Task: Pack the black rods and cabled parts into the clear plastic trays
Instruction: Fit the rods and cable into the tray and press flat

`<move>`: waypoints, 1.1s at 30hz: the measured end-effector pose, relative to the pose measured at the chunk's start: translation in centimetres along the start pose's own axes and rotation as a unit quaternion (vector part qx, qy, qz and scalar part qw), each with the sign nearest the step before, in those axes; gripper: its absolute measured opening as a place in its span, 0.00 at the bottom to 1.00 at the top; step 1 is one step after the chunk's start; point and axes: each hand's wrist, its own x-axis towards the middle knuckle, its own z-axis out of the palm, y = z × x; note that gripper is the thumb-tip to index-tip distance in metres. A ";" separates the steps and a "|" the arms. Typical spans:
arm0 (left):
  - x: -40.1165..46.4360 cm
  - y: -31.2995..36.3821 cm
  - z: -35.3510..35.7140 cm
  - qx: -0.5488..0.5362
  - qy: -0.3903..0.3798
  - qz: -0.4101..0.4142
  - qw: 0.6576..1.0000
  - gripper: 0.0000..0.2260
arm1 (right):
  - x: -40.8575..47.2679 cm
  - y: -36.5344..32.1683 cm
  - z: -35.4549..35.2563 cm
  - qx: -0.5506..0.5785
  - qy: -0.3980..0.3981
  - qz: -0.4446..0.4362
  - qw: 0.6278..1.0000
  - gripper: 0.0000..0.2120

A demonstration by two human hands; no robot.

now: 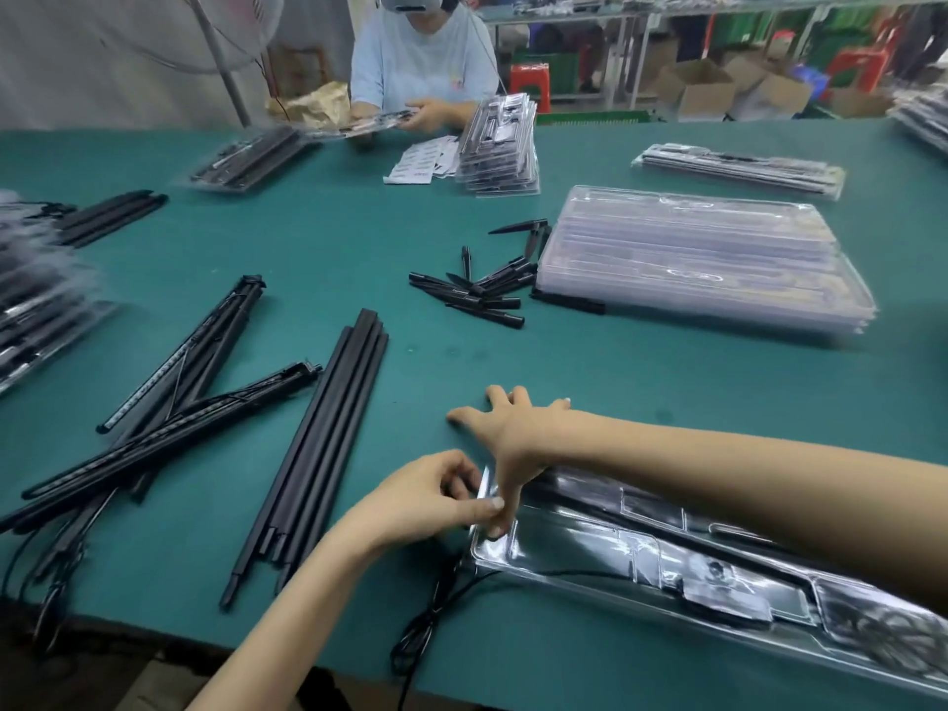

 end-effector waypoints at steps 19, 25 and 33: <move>-0.3 0.5 0.5 0.151 0.018 0.008 0.988 0.14 | -1.2 1.4 1.3 0.121 0.061 -0.040 0.990 0.54; -1.1 0.1 0.4 0.080 -0.005 -0.002 0.997 0.12 | -1.2 1.8 0.5 0.109 0.033 -0.030 0.993 0.57; 0.0 1.1 0.0 0.031 -0.002 -0.013 0.999 0.15 | -1.3 0.8 0.6 0.071 0.035 0.005 0.997 0.46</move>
